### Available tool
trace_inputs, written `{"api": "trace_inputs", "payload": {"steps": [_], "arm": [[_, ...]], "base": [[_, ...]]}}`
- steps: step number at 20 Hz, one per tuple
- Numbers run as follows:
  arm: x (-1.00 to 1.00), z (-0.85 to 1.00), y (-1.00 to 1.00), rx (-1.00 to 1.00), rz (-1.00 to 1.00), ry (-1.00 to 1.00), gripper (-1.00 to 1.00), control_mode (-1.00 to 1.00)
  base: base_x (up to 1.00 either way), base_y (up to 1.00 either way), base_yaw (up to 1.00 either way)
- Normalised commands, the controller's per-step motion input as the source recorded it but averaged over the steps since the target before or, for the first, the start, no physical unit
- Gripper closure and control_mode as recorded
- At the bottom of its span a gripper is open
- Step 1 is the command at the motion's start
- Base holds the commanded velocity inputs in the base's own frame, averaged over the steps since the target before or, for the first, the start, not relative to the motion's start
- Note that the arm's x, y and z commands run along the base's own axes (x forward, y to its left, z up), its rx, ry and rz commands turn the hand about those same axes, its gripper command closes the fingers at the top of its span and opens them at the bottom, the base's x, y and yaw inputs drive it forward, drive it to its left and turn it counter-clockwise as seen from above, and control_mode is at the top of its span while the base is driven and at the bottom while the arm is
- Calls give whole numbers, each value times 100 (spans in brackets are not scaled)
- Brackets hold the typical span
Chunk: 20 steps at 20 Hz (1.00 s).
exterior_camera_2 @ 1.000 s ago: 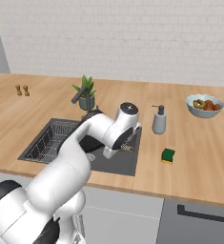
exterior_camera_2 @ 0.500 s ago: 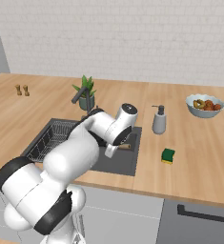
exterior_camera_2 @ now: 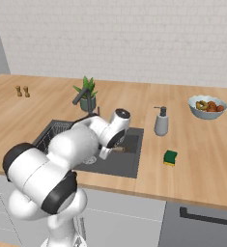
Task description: Pick the pan and sponge and place them into the sink. Then turn on the water.
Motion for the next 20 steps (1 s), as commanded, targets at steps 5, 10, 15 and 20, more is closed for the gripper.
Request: {"api": "trace_inputs", "payload": {"steps": [5, 10, 15, 20], "arm": [[22, -49, 25, 0, -8, 0, 100, -100], [8, -54, -2, 0, -3, 0, 100, -100], [19, -14, -6, 0, 0, -5, 100, -100], [46, 0, 0, 0, 0, 0, 100, -100]], "base": [[0, 0, 0], [0, 0, 0], [0, 0, 0], [0, 0, 0]]}}
